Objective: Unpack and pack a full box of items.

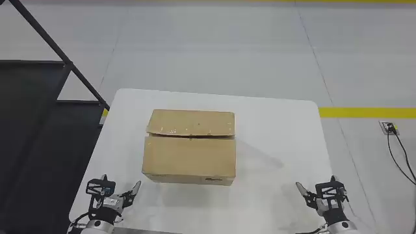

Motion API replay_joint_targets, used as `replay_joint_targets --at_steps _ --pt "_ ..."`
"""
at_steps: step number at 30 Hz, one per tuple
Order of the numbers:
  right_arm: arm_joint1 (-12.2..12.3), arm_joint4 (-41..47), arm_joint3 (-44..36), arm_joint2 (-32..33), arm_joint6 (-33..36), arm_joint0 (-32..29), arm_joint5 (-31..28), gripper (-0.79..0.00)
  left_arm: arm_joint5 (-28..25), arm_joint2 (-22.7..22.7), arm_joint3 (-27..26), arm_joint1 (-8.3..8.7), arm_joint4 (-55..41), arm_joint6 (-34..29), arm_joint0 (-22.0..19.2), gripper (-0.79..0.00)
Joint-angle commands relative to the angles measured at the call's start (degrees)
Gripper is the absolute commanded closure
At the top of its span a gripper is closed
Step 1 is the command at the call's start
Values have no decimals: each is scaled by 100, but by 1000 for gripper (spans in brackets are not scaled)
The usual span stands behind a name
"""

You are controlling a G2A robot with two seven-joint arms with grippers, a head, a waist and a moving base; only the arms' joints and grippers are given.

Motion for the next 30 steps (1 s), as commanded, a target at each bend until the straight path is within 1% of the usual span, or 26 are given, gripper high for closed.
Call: replay_joint_targets --at_steps 1,8,10,12,15,19,22,23,25,26,30 --pt "0 0 0 0 0 0 0 -785 0 0 0 0 0 0 0 -784" --pt "0 0 0 0 0 0 0 -784 0 0 0 0 0 0 0 -784" --pt "-2 3 -16 -8 1 10 -4 -785 74 -16 18 -7 -43 26 -38 -785" --pt "-12 25 -143 -66 62 49 -53 -785 89 -12 49 -23 -150 168 -85 -785" --pt "-32 206 -457 -158 227 119 -123 -785 4 -156 40 -27 -390 287 -172 -785" --pt "-47 513 -904 -251 490 218 -353 -785 -174 -408 -37 -28 -749 514 -240 -785" --pt "-64 863 -1139 -345 801 430 -475 -785 -350 -606 -168 -21 -934 627 -316 -785" --pt "-72 1026 -1216 -401 916 507 -520 -785 -437 -654 -212 -20 -1038 623 -330 -785" --pt "-83 1260 -1351 -467 1218 666 -540 -785 -791 -784 -316 -7 -1308 559 -332 -785" --pt "-83 1260 -1351 -467 1218 666 -540 -785 -936 -849 -339 3 -1361 519 -307 -785" --pt "-83 1260 -1351 -467 1218 666 -540 -785 -936 -849 -339 3 -1361 519 -307 -785"
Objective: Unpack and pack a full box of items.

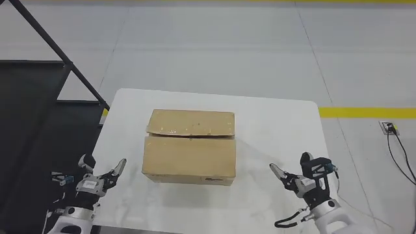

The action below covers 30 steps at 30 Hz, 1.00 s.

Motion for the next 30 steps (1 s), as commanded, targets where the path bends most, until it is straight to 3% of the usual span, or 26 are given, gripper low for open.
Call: replay_joint_targets --at_steps 1,8,15,20,30 --pt "0 -3 2 1 -5 -2 0 -785 40 6 3 -1 7 3 -1 -785" --pt "-7 11 -53 -64 -121 -4 -55 -785 -7 47 13 -5 -82 -75 -15 -785" --pt "-77 1870 513 -557 595 956 -764 -785 159 175 219 -22 -196 -332 -607 -785" --pt "-141 3182 1209 -803 1089 1805 -865 -785 -187 128 333 -30 -1148 -781 -895 -785" --pt "-147 3155 1330 -852 1234 1989 -708 -785 -314 103 314 -26 -1363 -948 -898 -785"
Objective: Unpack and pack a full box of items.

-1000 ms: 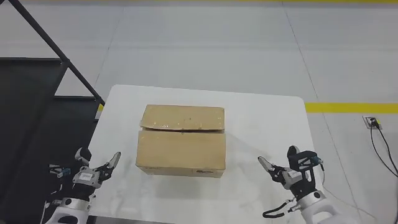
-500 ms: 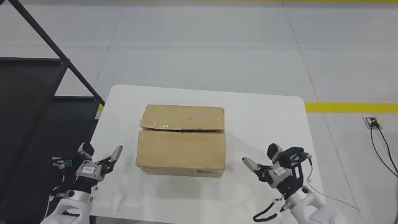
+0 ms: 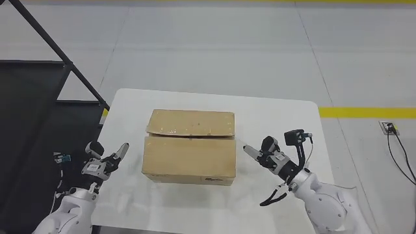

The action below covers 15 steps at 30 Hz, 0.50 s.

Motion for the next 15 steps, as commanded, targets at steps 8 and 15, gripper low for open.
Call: replay_joint_targets --at_steps 8,15 --pt "-71 1577 1096 -184 135 632 -857 -785 151 66 139 -27 -1231 -704 -391 -785" --pt "-134 2322 1887 -633 905 1323 -1303 -785 306 -139 247 -4 -2191 -1457 -640 -785"
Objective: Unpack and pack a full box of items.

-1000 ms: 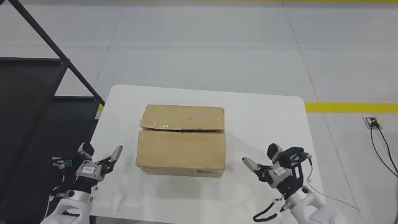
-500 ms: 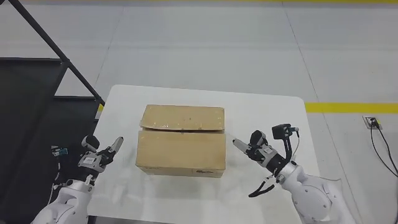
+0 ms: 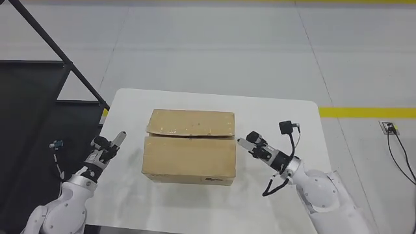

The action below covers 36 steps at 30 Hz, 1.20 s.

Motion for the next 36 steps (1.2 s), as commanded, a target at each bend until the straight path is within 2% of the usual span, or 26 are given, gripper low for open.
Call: replay_joint_targets --at_steps 1,10,17,19,23,29,36 --pt "-17 290 269 -128 313 215 -163 -785 -62 -17 -2 8 -55 -92 2 -785" --pt "-60 1549 967 -410 1299 744 -1056 -785 -62 -17 -2 8 -55 -92 2 -785" --pt "69 2993 808 -224 2816 662 -1843 -785 -117 24 -34 7 -51 -85 30 -785" --pt "126 3232 523 -222 3027 590 -1748 -785 -252 49 -68 13 -34 -114 52 -785" --pt "332 3116 -273 -278 3199 316 -1577 -785 -788 82 -153 42 3 -309 137 -785" --pt "703 2222 -1050 -358 3019 -174 -1757 -785 -2105 -87 -185 139 -197 -1025 424 -785" --pt "1080 1567 -1249 -666 2876 -362 -1899 -785 -3185 -284 -77 285 81 -1926 641 -785"
